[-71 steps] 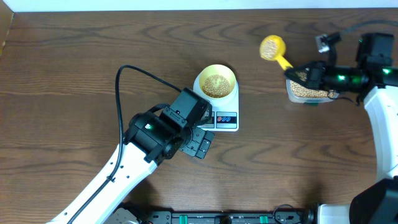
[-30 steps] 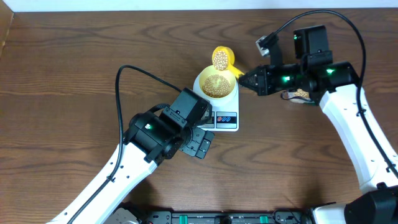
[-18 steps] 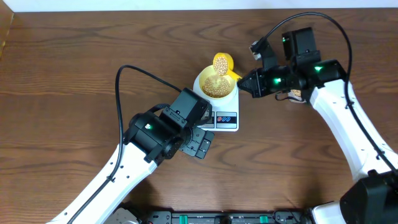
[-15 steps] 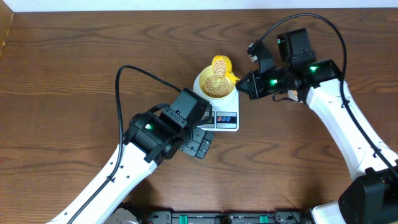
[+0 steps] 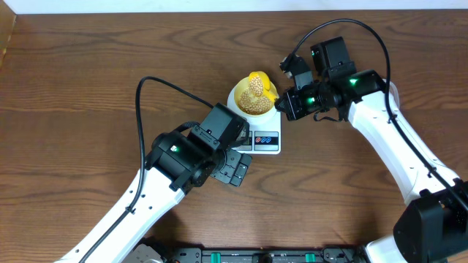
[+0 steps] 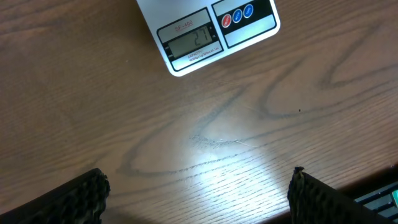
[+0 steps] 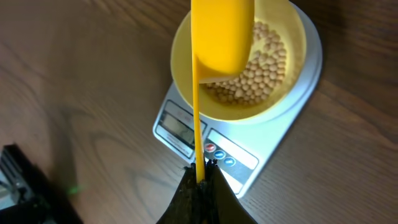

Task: Scoop item into bowl and weigh 50g on scale
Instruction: 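Tilt the scoop with the right gripper to pour soybeans into the bowl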

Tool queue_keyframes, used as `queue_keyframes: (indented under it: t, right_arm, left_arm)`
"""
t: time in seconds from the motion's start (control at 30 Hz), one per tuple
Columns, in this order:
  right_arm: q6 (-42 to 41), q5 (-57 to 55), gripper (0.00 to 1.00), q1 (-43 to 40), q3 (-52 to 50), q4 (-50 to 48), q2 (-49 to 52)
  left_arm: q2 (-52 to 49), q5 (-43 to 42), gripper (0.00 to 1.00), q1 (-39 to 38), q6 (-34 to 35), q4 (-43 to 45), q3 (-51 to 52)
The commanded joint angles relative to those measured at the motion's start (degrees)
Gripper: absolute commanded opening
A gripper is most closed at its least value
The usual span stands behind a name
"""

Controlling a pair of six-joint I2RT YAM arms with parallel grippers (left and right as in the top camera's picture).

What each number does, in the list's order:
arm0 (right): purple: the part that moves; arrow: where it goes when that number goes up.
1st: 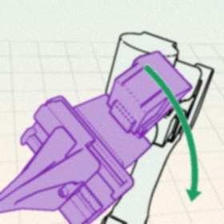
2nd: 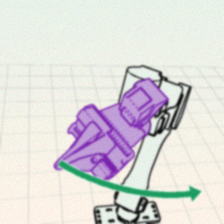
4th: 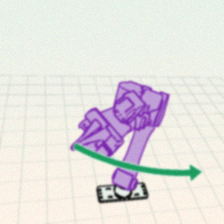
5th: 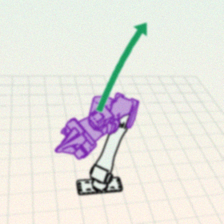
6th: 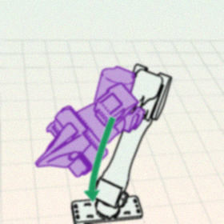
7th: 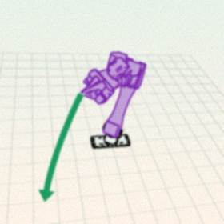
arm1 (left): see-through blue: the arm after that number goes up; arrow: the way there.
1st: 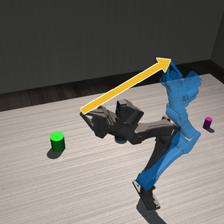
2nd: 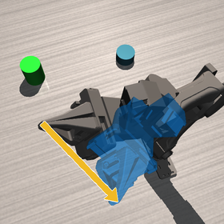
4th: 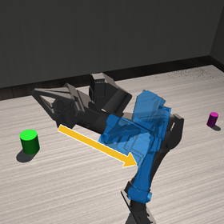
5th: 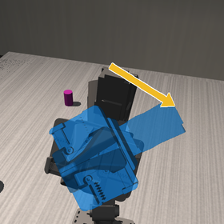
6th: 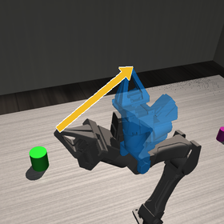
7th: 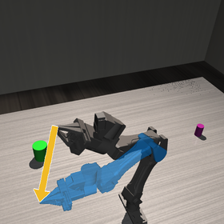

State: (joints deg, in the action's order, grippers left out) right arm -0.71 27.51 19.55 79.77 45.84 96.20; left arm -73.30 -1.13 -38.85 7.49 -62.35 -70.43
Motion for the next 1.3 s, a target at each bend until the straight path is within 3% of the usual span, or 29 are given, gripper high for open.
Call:
queue_keyframes:
  t: [0.0,1.27]
  right_arm:
    - [1.7,-2.5,0.01,0.6,1.0,0.3,0.1]
    - [7.7,-14.6,0.01,6.2,0.9,0.1,0.2]
  left_arm:
    - [0.2,0.7,0.94,-0.1,-0.3,0.0,-1.4]
    - [0.2,0.7,0.94,-0.1,-0.3,0.0,-1.4]
